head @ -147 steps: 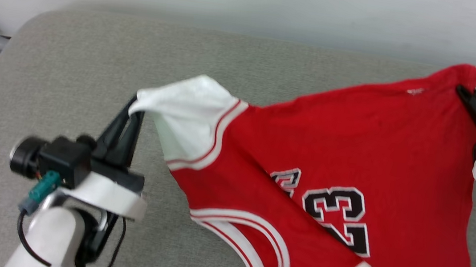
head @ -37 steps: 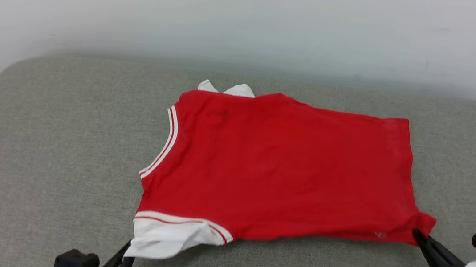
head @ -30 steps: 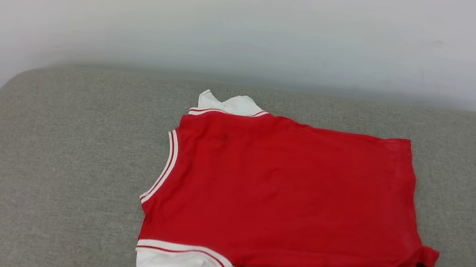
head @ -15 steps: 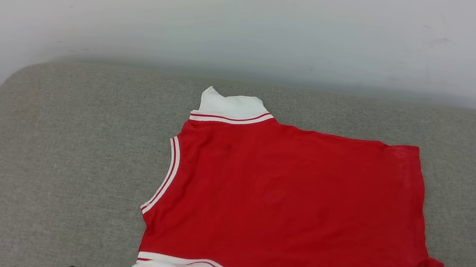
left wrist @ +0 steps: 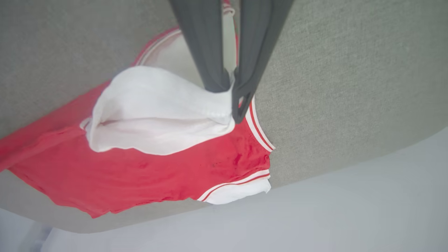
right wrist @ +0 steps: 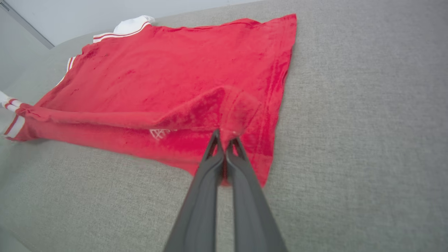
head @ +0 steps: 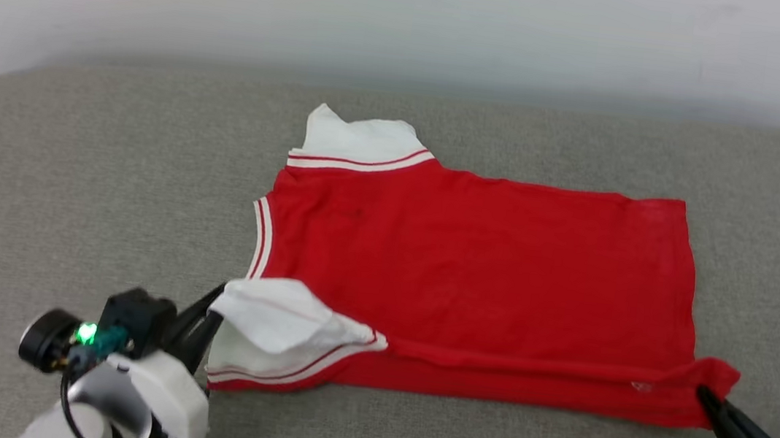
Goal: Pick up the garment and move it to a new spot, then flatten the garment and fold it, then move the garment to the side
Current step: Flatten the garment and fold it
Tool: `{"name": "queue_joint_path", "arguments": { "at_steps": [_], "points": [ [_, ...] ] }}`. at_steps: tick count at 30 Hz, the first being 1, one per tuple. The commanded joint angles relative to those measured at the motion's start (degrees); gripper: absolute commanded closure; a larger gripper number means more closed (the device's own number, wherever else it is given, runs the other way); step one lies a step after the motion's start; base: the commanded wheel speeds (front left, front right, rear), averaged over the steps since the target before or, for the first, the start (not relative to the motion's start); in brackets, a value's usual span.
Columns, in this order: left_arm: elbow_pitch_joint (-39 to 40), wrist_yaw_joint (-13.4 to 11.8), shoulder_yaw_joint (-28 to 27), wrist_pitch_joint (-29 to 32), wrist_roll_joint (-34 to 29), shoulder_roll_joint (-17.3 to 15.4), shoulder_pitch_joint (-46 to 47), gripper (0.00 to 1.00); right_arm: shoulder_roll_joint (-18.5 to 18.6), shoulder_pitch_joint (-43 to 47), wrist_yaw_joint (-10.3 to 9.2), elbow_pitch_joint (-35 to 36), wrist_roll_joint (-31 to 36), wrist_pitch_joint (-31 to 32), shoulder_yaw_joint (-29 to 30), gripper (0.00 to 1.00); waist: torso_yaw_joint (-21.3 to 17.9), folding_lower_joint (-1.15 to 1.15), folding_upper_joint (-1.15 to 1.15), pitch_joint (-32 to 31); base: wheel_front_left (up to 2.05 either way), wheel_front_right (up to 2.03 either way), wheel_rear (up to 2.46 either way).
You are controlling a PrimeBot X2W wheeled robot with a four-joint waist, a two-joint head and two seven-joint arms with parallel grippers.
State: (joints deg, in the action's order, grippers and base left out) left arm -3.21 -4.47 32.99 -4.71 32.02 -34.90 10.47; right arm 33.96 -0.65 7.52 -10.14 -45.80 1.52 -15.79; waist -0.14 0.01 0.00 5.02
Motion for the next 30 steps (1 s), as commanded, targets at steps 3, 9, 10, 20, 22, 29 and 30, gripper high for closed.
{"name": "queue_joint_path", "arguments": {
  "at_steps": [3, 9, 10, 20, 22, 29, 30],
  "points": [
    [-3.38, 1.95, 0.25, 0.09, -0.54, 1.1, 5.36, 1.0, -0.74, -2.65, -0.07, 0.0, 0.31, 0.34, 0.24, 1.0, -1.47, -0.01, 0.0, 3.02, 0.0, 0.0, 0.0],
    [-11.09, 5.5, 0.97, 0.29, -2.14, 2.06, 14.2, 1.0, -1.5, -7.63, -0.07, -1.37, 0.54, 0.9, -1.24, 1.0, -2.98, -0.01, 0.0, 7.32, 0.0, 0.0, 0.0],
    [-12.58, 6.09, 1.2, 0.49, -2.39, 2.18, 15.38, 1.0, -1.61, -8.45, -0.07, -1.74, 0.56, 0.88, -1.55, 1.0, -3.14, -0.01, 0.0, 8.0, 0.0, 0.0, 0.0],
    [-26.61, 9.62, 3.26, -0.72, -3.35, 4.72, 23.75, 1.0, -2.42, -16.01, -0.07, -7.05, 1.35, 0.8, -5.46, 1.0, -3.72, -0.01, 0.0, 13.2, 0.0, 0.0, 0.0],
    [-29.55, 10.09, 3.83, -1.06, -2.82, 5.36, 24.54, 1.0, -2.58, -17.1, -0.07, -8.56, 1.74, 1.01, -6.23, 1.0, -3.61, -0.01, 0.0, 13.73, 0.0, 0.0, 0.0],
    [-38.65, 11.45, 6.39, -3.04, -1.59, 7.82, 25.71, 1.0, -3.36, -19.05, -0.07, -12.66, 3.55, -0.12, -8.87, 1.0, -3.24, -0.01, 0.0, 13.75, 0.0, 0.0, 0.0],
    [-39.58, 11.52, 6.58, -3.48, -1.11, 8.1, 25.84, 1.0, -3.49, -19.26, -0.07, -12.73, 3.57, -0.68, -8.83, 1.0, -3.17, -0.01, 0.0, 13.51, 0.0, 0.0, 0.0]
  ]
}}
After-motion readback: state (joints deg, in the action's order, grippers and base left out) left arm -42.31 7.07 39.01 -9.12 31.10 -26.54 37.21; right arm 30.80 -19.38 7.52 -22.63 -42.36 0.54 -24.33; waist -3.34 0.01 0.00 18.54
